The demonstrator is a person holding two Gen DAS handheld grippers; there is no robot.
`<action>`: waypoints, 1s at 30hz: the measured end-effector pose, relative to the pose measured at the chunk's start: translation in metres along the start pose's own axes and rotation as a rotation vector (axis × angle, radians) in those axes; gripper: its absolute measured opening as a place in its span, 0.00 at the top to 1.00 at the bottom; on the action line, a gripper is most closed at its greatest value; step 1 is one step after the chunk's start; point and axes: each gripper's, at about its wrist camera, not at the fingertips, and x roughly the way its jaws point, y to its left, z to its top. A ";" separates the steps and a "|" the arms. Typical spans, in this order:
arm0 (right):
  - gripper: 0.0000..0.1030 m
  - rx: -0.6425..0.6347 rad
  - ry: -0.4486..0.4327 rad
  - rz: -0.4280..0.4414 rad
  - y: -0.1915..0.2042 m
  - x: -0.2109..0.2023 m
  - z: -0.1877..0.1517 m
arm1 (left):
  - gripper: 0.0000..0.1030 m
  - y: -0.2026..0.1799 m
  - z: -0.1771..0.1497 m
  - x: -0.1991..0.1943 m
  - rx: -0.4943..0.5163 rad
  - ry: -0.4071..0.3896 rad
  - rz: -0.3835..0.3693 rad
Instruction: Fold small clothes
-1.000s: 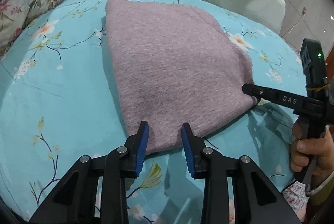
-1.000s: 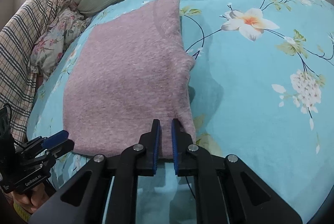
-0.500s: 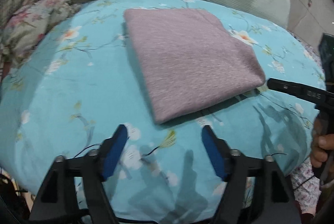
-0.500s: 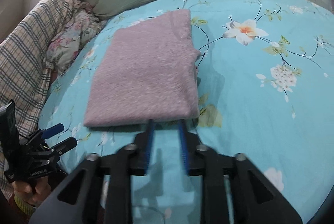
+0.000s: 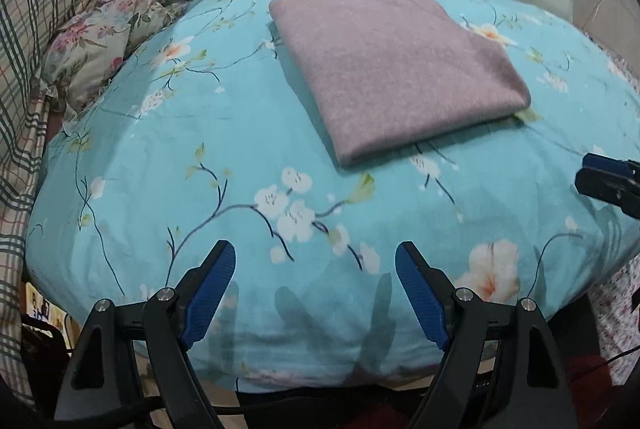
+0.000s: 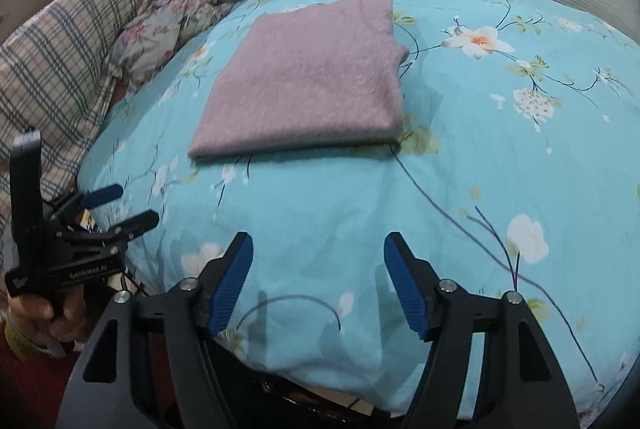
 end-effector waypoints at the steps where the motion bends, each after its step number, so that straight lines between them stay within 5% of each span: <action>1: 0.31 -0.006 0.002 -0.002 0.001 -0.001 -0.001 | 0.20 -0.001 -0.001 -0.001 0.001 0.001 0.002; 7: 0.27 -0.050 -0.015 0.008 0.009 -0.019 0.007 | 0.20 -0.002 0.005 -0.018 0.022 -0.017 0.029; 14: 0.11 -0.108 -0.095 0.021 0.021 -0.050 0.033 | 0.17 0.007 0.035 -0.063 0.030 -0.124 0.055; 18: 0.04 -0.118 -0.112 0.035 0.023 -0.048 0.037 | 0.09 0.009 0.049 -0.080 0.023 -0.180 0.054; 30: 0.04 -0.036 -0.035 0.045 0.006 -0.005 0.039 | 0.07 0.003 0.059 -0.042 -0.001 -0.128 0.057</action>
